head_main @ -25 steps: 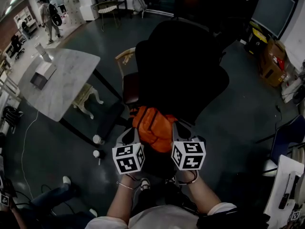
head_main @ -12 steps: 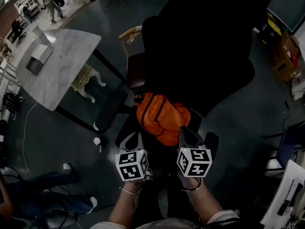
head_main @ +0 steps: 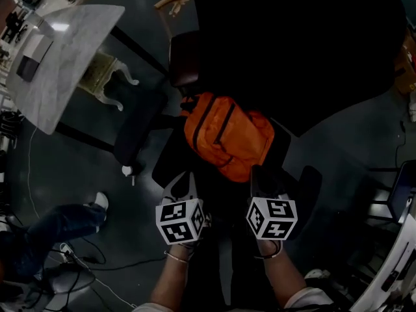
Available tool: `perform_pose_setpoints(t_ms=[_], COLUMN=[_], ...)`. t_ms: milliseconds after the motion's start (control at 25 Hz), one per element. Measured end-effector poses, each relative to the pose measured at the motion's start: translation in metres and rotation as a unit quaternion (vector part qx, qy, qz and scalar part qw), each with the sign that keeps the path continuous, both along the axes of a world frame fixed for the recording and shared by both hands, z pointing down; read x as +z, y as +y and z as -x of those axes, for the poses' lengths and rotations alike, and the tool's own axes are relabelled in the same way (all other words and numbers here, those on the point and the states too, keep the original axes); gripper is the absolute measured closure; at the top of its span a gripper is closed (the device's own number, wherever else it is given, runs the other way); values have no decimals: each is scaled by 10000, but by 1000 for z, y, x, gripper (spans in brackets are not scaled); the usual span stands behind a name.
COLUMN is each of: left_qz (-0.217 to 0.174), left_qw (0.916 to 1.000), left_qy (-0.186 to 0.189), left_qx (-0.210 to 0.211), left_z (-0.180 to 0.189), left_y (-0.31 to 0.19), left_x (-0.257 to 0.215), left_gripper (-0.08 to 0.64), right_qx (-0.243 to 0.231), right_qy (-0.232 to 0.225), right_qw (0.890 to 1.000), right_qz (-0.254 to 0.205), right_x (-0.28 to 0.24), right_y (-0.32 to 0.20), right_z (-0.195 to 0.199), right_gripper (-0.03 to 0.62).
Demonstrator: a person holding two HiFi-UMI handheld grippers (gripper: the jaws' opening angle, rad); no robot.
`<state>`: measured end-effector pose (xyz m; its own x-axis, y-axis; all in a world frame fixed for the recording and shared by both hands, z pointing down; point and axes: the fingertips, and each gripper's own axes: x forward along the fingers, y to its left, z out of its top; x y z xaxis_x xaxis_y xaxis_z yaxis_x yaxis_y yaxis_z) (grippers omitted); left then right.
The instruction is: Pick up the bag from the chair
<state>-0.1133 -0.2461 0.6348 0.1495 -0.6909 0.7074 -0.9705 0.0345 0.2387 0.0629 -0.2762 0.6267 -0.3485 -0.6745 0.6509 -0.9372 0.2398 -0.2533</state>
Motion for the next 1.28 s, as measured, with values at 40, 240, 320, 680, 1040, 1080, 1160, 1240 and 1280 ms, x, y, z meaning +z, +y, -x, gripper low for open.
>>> perform_pose_setpoints(t_ms=[40,240,320,680,1040,1080,1160,1240,1280], left_qz=[48,223,259,280,362,360,361,370,381], left_qw=[10000,9997,9996,9994,9982,9982,9983,9983,9983], left_qy=[18,62,52,67,145,153,158,161,160], left_qx=[-6,-4,42,200,454,446,419,415,421], left_z=[0,-1,-1,-10,-19,-18,-16,-14,-13], left_y=[2,6,7,5,-7,-9,-13,-18,-21], left_x=[9,42,49,59,75,76,77,79,80], left_gripper=[548,548,548,546,546,545,545,538,521], right_qx=[-6,33,66,191,233,241,250,244,240], right_qy=[37,103,85,68,117,122,132,144,150], right_qw=[10000,9998,9998,9994,9986,9985,9983,9982,9981], right_qz=[35,162,189,297,457,478,510,535,546], right_x=[10,44,50,59,79,81,84,86,87], right_y=[1,4,5,6,8,8,7,6,5], right_z=[-1,-4,-3,-8,-12,-13,-14,-14,-14], right_gripper=[560,560,560,560,560,560,560,560,560])
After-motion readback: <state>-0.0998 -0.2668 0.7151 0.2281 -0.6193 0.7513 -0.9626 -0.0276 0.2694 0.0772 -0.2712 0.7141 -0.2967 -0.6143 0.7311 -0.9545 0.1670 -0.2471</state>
